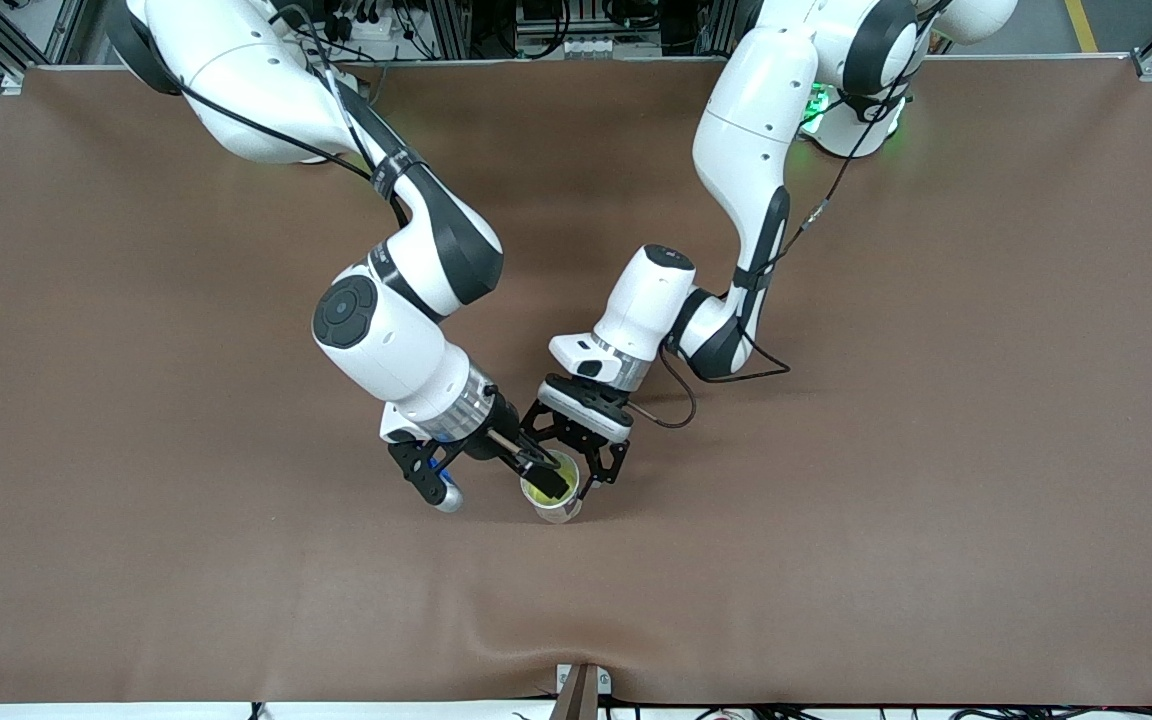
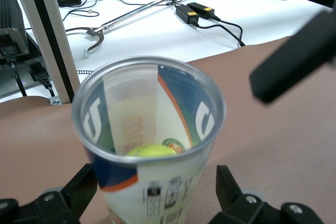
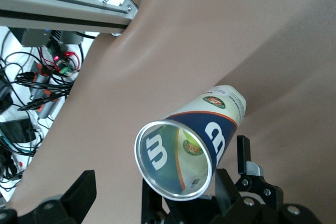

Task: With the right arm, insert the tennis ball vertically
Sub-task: 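Open the right gripper and withdraw it from the can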

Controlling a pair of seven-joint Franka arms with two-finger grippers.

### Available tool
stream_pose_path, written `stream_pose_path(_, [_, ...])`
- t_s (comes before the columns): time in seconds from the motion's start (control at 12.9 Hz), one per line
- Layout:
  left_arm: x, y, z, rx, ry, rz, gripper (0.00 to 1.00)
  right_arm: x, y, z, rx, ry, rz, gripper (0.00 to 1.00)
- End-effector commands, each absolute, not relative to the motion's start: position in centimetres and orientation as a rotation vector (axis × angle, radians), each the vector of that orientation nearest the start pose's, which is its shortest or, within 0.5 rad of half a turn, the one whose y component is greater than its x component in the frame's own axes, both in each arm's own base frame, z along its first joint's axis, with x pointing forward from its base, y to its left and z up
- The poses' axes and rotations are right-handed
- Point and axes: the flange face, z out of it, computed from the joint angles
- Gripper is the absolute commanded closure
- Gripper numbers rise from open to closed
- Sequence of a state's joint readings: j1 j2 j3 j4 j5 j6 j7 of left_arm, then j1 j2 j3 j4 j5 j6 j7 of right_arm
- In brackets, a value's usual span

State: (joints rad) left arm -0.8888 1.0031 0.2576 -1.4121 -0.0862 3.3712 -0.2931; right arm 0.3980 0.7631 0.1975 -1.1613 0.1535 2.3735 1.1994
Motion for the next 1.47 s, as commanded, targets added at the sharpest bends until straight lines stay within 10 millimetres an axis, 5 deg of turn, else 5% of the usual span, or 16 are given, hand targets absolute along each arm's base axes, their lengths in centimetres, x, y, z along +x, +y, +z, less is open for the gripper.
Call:
stream_pose_path(0.0, [58.7,-49.8,23.3,-2.989,0.714,-1.599,0.00,68.6,36.7,44.8,-2.437,1.031,-0.108,0.00])
stream_pose_path(0.31, [58.8,-49.8,23.7,-3.020,0.650,-1.606,0.00,67.0,32.7,51.6,-2.560,0.865,-0.123,0.00])
stream_pose_path(0.78, [59.0,-49.5,24.8,-3.033,0.615,-1.614,0.00,62.0,22.8,61.5,-2.837,0.447,-0.041,0.00])
stream_pose_path(1.01, [58.9,-49.5,25.9,-3.038,0.601,-1.628,0.00,59.0,17.3,63.2,-2.946,0.260,0.029,0.00])
stream_pose_path(1.4, [58.0,-50.6,28.7,-3.040,0.616,-1.680,0.00,54.4,5.7,62.1,-3.045,-0.018,0.091,0.00])
